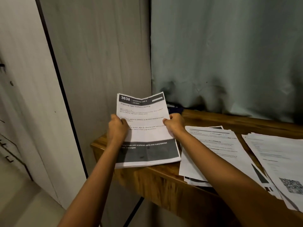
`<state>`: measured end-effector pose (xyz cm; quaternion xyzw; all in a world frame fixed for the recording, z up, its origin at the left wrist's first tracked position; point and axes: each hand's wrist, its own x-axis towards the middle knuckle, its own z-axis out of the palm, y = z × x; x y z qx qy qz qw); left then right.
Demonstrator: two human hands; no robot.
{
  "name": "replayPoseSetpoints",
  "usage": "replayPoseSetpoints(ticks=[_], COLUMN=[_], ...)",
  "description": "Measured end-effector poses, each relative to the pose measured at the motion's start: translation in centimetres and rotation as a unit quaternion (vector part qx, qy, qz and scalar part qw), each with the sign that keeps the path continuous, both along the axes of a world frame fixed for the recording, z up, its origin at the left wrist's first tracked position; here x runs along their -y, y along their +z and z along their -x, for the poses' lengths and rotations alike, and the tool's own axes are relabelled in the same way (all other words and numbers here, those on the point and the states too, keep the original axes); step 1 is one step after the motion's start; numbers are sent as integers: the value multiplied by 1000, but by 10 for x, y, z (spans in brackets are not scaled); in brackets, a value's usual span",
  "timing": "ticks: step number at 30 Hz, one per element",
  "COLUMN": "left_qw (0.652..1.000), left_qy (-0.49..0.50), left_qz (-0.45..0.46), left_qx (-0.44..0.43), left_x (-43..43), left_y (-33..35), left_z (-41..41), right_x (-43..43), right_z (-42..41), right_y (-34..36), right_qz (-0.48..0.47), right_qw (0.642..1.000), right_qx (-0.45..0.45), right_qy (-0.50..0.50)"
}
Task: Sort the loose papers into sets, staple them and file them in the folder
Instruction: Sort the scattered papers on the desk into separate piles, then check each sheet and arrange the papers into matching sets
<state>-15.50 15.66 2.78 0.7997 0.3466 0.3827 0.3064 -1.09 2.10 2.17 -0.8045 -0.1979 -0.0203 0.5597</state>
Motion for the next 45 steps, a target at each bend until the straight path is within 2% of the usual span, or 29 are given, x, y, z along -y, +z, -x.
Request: replayPoseSetpoints(ticks=[5, 9, 14, 16, 18, 20, 23, 28, 32, 40, 45], left_qw=[996, 989, 962, 974, 983, 982, 976, 978, 978, 960, 966], left_qy=[-2, 25, 74, 27, -64, -143, -207, -193, -193, -199, -197], left_qz=[31, -20, -88, -90, -85, -72, -28, 27, 22, -63, -41], left_qx=[-81, -142, -247, -208, -147, -98, -64, -76, -78, -188, -165], left_x=[-10, -9, -8, -12, -15, -16, -15, -18, -22, -32, -31], left_y=[-48, -64, -54, -46, -37, -28, -29, -54, -63, -74, -73], left_z=[-1, -1, -12, -23, -38, -55, -77, -100, -107, -116, -115], right_x=[-1, 3, 4, 6, 7, 8, 10, 10, 6, 5, 8], right_z=[5, 8, 8, 10, 12, 15, 17, 15, 12, 9, 11], right_y=[-38, -48, -54, -56, -57, -57, -57, -59, -65, -66, -66], right_qz=[101, 166, 178, 165, 151, 139, 126, 122, 121, 150, 130], right_qw=[995, 986, 982, 984, 986, 988, 990, 991, 990, 985, 988], right_qx=[-16, 20, 56, 64, 70, 70, 65, 61, 78, 79, 75], right_qy=[8, 4, 0, 0, 0, 3, 6, 12, 14, 24, 43])
